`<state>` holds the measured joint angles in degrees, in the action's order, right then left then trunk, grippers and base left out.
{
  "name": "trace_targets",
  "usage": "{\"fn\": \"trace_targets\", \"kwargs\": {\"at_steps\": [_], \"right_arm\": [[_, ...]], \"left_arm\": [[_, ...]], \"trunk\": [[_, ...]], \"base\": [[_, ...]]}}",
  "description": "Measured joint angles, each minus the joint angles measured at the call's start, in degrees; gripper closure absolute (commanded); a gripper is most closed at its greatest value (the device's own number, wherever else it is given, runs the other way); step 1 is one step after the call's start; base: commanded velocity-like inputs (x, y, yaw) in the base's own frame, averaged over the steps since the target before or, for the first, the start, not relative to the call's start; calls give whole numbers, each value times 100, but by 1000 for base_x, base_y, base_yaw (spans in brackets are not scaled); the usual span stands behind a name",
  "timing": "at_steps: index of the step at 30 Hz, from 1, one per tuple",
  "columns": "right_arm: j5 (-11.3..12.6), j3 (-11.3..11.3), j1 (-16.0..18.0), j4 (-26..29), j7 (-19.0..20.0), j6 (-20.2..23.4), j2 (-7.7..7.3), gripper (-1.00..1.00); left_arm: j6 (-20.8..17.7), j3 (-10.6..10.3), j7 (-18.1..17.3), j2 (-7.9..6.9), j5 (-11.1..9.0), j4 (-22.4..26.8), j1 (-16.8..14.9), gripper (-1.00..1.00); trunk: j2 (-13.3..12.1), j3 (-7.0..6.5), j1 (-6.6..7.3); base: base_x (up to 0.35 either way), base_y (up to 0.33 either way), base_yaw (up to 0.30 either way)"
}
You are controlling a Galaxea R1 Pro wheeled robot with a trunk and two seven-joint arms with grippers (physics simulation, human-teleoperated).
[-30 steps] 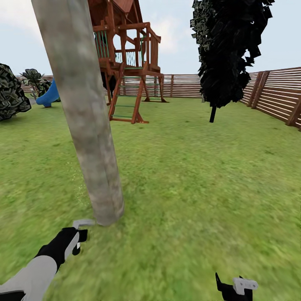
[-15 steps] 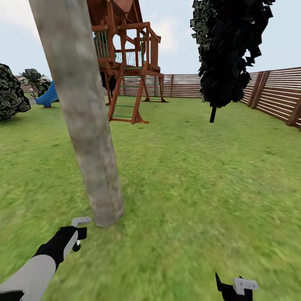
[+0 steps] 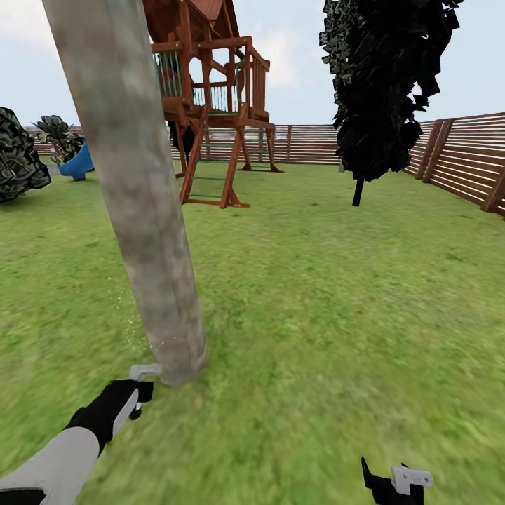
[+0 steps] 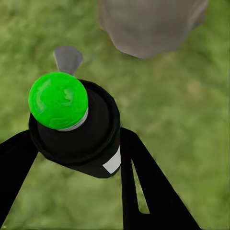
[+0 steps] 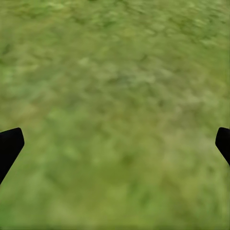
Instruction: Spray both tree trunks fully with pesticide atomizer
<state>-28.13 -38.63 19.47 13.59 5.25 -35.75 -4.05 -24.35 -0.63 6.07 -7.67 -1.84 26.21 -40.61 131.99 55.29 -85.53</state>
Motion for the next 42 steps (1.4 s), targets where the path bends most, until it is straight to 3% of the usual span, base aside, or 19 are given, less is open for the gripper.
{"fn": "trace_targets", "kwargs": {"at_steps": [2, 5, 9, 16, 17, 20, 21, 25, 27, 28, 32, 37, 41, 42], "right_arm": [[-3, 0, 0, -2, 0, 0, 0, -100], [-6, 0, 0, -2, 0, 0, 0, -100], [-5, 0, 0, -2, 0, 0, 0, -100], [-1, 0, 0, -1, 0, 0, 0, -100], [-3, 0, 0, 1, 0, 0, 0, -100], [-8, 0, 0, 0, 0, 0, 0, -100], [-6, 0, 0, -1, 0, 0, 0, -100], [-6, -1, 0, -2, 0, 0, 0, -100], [-8, 0, 0, -3, 0, 0, 0, -100], [-8, 0, 0, -3, 0, 0, 0, -100], [-8, 0, 0, -3, 0, 0, 0, -100], [-8, 0, 0, -3, 0, 0, 0, -100], [-8, 0, 0, -3, 0, 0, 0, -100], [-8, 0, 0, -3, 0, 1, 0, -100]], "left_arm": [[15, -20, -248, -162, -44, 9, 1, 100], [22, -46, -315, 84, -16, 15, 2, 100], [19, -26, -345, 15, 5, 14, 1, 100], [32, -39, -334, 83, 8, 14, 1, 100], [27, -29, -345, 53, 5, 14, 1, 100], [15, -12, -360, -278, -20, 20, 0, 100], [21, -14, -355, -306, -46, 24, 1, 100], [29, -45, -348, -67, -49, 256, -2, 100], [-44, -60, -356, 46, -12, 637, -17, 100], [-68, -45, -356, 25, 7, 782, -26, 100], [-366, -26, -464, -413, -41, 960, -74, 100], [-446, -59, -840, -408, -30, 1312, -70, 100], [-761, -42, -941, -613, 6, 1347, -126, 100], [-820, -88, -953, -604, -22, 1391, -133, 100]], "trunk": [[0, 0, 0], [0, 0, 0], [0, 0, 3], [0, 0, 0], [0, 0, 0], [0, 0, 0], [0, 0, 0], [0, 0, -1], [0, -1, 0], [0, -1, 0], [0, 0, 0], [0, 0, 0], [0, 0, 0], [0, 0, 0]], "base": [[0, 0, 0], [8, 0, 0], [269, 0, 0], [72, 0, 0], [1, 0, 0], [-13, 0, 0], [-259, 0, 0], [-139, 0, 0], [-10, 0, 0], [-3, 0, 0], [0, 0, 0], [0, 0, 0], [0, 0, 0], [0, 0, 0]]}}
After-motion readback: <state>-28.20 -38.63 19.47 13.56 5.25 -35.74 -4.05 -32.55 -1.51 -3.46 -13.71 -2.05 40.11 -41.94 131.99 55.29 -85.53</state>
